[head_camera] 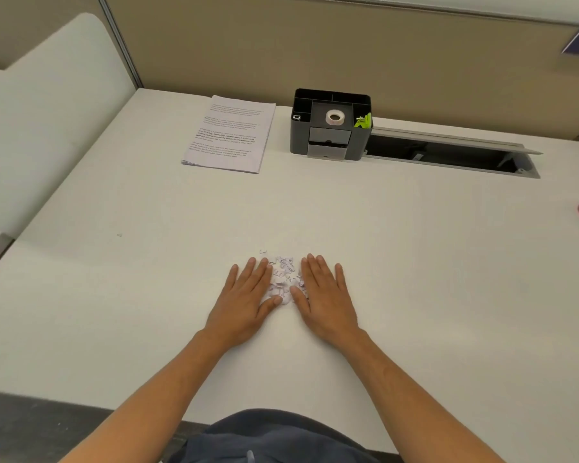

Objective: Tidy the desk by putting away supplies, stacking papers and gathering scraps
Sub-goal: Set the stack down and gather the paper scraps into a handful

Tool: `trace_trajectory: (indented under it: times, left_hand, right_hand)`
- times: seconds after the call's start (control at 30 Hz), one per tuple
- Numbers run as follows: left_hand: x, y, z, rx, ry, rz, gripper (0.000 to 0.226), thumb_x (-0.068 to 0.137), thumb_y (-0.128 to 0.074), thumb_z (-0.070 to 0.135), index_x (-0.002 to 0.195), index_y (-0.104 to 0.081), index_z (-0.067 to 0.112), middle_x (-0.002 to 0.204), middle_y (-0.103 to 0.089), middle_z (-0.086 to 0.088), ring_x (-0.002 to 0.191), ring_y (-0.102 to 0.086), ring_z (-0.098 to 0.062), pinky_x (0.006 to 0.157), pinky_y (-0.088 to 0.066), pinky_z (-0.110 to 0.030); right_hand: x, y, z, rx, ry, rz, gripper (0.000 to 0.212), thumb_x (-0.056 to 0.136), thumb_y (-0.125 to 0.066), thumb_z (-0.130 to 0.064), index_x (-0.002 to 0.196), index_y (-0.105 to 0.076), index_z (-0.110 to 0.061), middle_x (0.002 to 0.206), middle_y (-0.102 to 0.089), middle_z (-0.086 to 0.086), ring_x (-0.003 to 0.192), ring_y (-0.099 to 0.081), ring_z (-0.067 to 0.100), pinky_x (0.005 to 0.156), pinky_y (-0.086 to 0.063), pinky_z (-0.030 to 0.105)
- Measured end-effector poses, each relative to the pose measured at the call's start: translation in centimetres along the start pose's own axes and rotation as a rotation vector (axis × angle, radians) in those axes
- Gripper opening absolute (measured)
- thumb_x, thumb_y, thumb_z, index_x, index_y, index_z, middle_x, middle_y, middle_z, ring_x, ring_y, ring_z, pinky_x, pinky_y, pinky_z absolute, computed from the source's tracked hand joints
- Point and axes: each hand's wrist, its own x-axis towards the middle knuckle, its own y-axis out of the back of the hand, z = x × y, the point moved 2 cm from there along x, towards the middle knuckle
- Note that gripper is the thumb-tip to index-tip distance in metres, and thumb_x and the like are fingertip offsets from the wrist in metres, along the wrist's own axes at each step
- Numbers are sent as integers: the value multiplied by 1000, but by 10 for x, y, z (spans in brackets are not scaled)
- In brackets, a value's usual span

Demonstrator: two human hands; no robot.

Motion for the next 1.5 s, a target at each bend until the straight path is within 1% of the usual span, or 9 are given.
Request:
trace_trajectory:
  times: [0.1, 0.2, 0.3, 0.43, 0.7, 0.87, 1.1, 1.33, 1.5]
  left_hand:
    - [1, 5, 3, -102, -58, -11, 83, 85, 12, 71, 150, 2, 20, 158, 5, 12, 147, 12, -6, 117, 16, -24]
    - [-3, 15, -15, -232, -8, 75, 82, 91, 2, 68, 153, -19, 18, 160, -10, 8, 148, 1, -4, 117, 10, -19]
    - [-7, 26, -54, -218, 171, 185, 71, 97, -16, 58, 151, -30, 13, 160, -19, 3, 149, -5, -9, 120, 5, -24]
    - [-7, 42, -116, -135, 451, 280, 60, 102, -38, 42, 150, -31, 7, 161, -20, -8, 151, -7, -22, 122, -2, -36]
    - [-3, 64, -181, -82, 801, 245, 77, 100, -28, 55, 152, -14, 0, 162, -9, -18, 150, 0, -29, 121, 1, -45]
    - [4, 63, -168, -83, 636, 207, 71, 101, -29, 50, 151, -20, 0, 161, -15, -16, 150, -6, -29, 121, -3, -44]
    - [11, 36, -86, -193, 306, 89, 68, 101, -29, 50, 155, -15, 10, 163, -9, -3, 151, 1, -14, 121, 6, -32]
    - [22, 20, -36, -210, 34, -10, 99, 83, -12, 80, 155, -16, 14, 162, -12, 1, 149, 0, -6, 120, 9, -26]
    - [26, 13, -7, -203, -133, -109, 96, 83, -16, 81, 155, -16, 17, 163, -12, 4, 149, 1, -4, 122, 5, -31]
  right_hand:
    - [7, -2, -8, 23, 97, -72, 79, 91, 1, -62, 155, -11, -16, 164, -7, -3, 150, 3, 8, 121, 8, 40]
    - [9, 0, -4, 136, 78, 23, 75, 95, -10, -60, 154, -21, -15, 162, -16, -2, 150, -7, 10, 122, -2, 37]
    - [6, -3, 0, 121, 31, 69, 85, 91, 2, -67, 153, -23, -15, 161, -18, -2, 150, -10, 10, 121, 1, 30]
    - [7, -10, -4, -20, 43, 30, 86, 90, 9, -68, 154, -20, -17, 162, -16, -5, 149, -7, 7, 121, 5, 33]
    - [7, -9, -1, 31, 32, 34, 84, 91, 5, -69, 154, -22, -19, 161, -18, -7, 148, -8, 2, 122, -1, 32]
    - [9, -7, -1, 61, 23, 34, 85, 91, 4, -69, 154, -22, -19, 161, -19, -8, 148, -8, 1, 122, -2, 32]
    - [8, -5, -1, 89, 26, 55, 83, 92, 1, -66, 153, -27, -17, 160, -24, -5, 148, -12, 3, 122, -3, 32]
    - [8, -3, -1, 64, 39, 52, 70, 97, -9, -53, 152, -28, -15, 160, -24, -2, 148, -13, 6, 122, -1, 31]
    - [8, 1, 1, 153, 49, -17, 73, 95, -8, -55, 153, -27, -14, 161, -21, -2, 149, -10, 6, 122, 2, 31]
